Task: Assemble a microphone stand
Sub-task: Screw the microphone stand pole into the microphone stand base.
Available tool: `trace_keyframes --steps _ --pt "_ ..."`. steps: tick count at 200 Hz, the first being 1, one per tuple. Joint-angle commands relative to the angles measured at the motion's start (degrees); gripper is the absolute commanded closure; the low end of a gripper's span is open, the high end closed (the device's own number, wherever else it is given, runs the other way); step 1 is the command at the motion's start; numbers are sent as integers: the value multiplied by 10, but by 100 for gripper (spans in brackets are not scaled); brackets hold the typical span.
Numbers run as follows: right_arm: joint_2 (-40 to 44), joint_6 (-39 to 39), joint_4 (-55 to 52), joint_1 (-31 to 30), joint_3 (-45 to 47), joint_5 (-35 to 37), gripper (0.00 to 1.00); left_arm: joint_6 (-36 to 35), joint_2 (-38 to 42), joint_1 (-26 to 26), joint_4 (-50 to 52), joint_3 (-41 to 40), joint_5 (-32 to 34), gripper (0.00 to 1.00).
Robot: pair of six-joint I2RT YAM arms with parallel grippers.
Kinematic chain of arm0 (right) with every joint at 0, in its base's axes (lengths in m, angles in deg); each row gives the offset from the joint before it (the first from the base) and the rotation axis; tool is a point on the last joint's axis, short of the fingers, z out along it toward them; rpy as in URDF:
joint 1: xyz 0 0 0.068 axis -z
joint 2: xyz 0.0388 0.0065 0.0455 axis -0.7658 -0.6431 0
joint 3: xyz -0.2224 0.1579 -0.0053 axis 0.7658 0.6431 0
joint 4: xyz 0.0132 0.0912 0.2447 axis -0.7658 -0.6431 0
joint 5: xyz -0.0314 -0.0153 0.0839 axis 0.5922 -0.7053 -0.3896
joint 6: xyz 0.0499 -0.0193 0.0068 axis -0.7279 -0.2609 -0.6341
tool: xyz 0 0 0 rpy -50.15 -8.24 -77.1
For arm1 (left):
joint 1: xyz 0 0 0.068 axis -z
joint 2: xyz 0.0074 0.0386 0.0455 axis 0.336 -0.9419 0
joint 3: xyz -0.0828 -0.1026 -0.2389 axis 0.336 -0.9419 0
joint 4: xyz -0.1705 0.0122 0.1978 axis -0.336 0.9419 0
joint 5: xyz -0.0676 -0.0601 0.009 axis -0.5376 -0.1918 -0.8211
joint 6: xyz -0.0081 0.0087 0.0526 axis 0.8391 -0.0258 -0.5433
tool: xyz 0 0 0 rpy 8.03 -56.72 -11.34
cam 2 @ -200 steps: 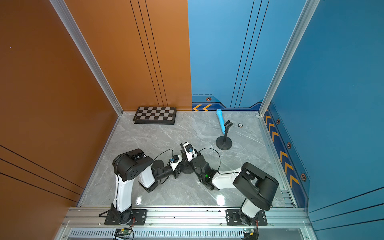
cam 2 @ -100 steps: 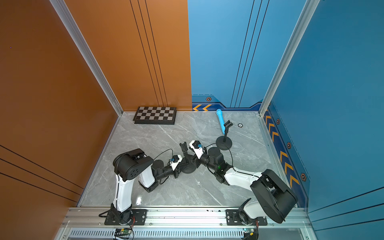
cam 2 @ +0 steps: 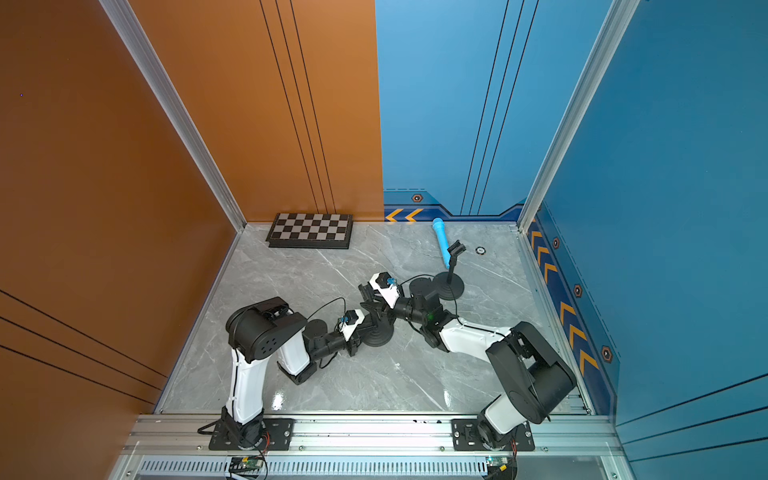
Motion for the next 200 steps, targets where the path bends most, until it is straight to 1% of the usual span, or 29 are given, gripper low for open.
trace_keyframes --steps 1,12,28,38,46,52,58,61,69,79,92,106,119,142,162,182,188,200 --pt "-18 0 -2 7 -16 -10 74 -1 -29 -14 113 -14 34 80" --pt "-21 -6 8 7 -13 -2 80 0 -29 -14 113 -14 34 80" --pt "-18 -15 33 2 5 34 85 0 -28 -14 113 -14 34 80" --pt "-14 -23 52 -4 21 76 90 1 -28 -14 113 -14 34 80" --pt "-9 -25 64 -13 34 123 92 1 -29 -15 113 -14 34 80" --pt "-4 -18 64 -28 42 169 94 1 -29 -14 113 -14 34 80" --pt "1 -9 58 -43 47 230 97 0 -29 -15 113 -14 35 80" --pt "4 -6 54 -63 49 261 98 1 -29 -15 113 -14 35 80" --pt "7 -3 55 -91 56 347 100 1 -30 -14 113 -13 35 80" --pt "6 -17 74 -126 67 459 100 2 -31 -14 113 -13 35 80" --pt "-4 -47 100 -164 76 577 100 3 -32 -14 113 -13 36 80" --pt "-21 -83 112 -199 78 667 100 4 -35 -15 113 -13 38 80" --pt "-39 -106 121 -217 76 721 100 7 -38 -15 113 -12 39 80" --pt "-56 -160 107 -222 72 762 100 10 -40 -15 113 -12 42 80" --pt "-59 -173 95 -221 66 746 100 10 -38 -15 113 -14 44 79" --pt "-53 -157 89 -220 62 678 100 7 -36 -15 113 -14 43 80" --pt "-50 -150 81 -219 59 657 96 7 -37 -15 113 -14 43 80" --pt "-44 -129 76 -214 58 593 88 6 -37 -15 113 -14 41 81"
